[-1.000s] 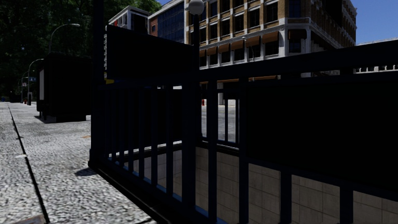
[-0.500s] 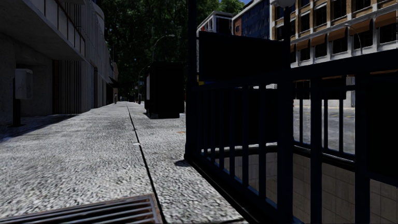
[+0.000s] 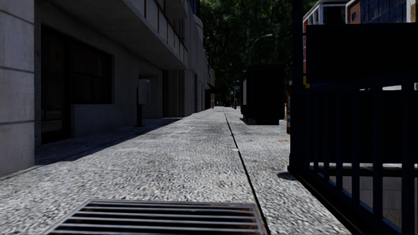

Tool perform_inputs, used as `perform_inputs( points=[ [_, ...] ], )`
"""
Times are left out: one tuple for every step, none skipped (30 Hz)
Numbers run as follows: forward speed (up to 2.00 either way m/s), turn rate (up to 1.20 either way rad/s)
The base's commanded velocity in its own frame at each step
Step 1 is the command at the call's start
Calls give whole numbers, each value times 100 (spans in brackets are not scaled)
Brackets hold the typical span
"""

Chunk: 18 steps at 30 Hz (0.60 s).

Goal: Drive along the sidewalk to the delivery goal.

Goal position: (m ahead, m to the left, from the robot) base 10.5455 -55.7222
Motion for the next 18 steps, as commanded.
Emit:
perform_inputs(
  points=[
    [0,68],
    [0,67],
    [0,64],
    [0,64],
    [0,62],
    [0,57],
    [0,50],
    [0,42],
    [0,42],
    [0,30],
    [0,0],
    [0,0],
    [0,0],
    [0,0],
    [0,0],
    [0,0],
    [0,8],
    [0,8]
  ],
)
